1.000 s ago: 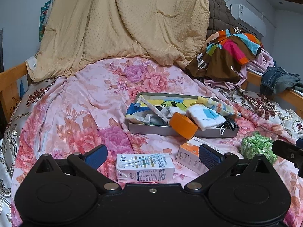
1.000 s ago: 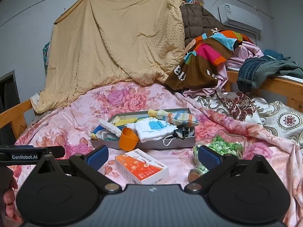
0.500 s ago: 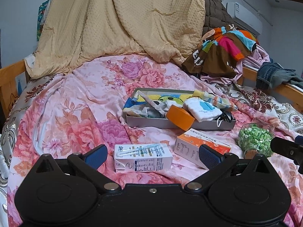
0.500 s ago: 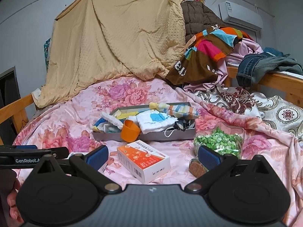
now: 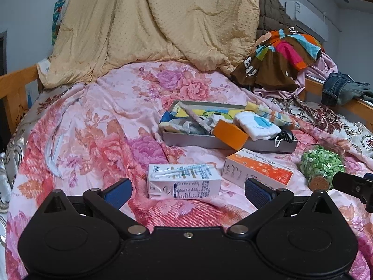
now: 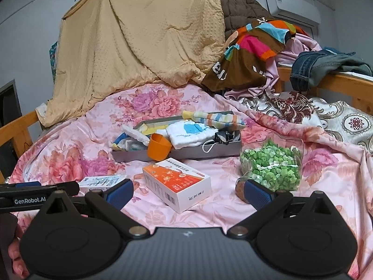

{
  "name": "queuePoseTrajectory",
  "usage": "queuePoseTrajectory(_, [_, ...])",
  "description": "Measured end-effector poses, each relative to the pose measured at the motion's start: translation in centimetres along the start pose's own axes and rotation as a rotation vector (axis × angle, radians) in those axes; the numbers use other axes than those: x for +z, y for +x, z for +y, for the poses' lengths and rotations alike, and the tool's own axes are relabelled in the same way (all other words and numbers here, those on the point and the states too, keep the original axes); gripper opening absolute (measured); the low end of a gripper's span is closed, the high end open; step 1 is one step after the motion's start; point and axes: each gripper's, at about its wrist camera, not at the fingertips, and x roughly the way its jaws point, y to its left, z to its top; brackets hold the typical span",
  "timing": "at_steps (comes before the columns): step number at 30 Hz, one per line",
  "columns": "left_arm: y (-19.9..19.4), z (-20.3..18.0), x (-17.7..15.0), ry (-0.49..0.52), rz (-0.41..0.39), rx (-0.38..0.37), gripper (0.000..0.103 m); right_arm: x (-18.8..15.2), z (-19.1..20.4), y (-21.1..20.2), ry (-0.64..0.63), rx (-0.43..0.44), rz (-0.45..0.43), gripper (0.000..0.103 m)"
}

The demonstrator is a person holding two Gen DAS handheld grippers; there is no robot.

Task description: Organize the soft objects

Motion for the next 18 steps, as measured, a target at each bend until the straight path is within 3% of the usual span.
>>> queuePoseTrajectory(18, [0.3,0.7,-1.8,-0.049,0.024,0.011,0.102,-1.9,0.2,1.2,-0.003,0.019,0.022,0.103])
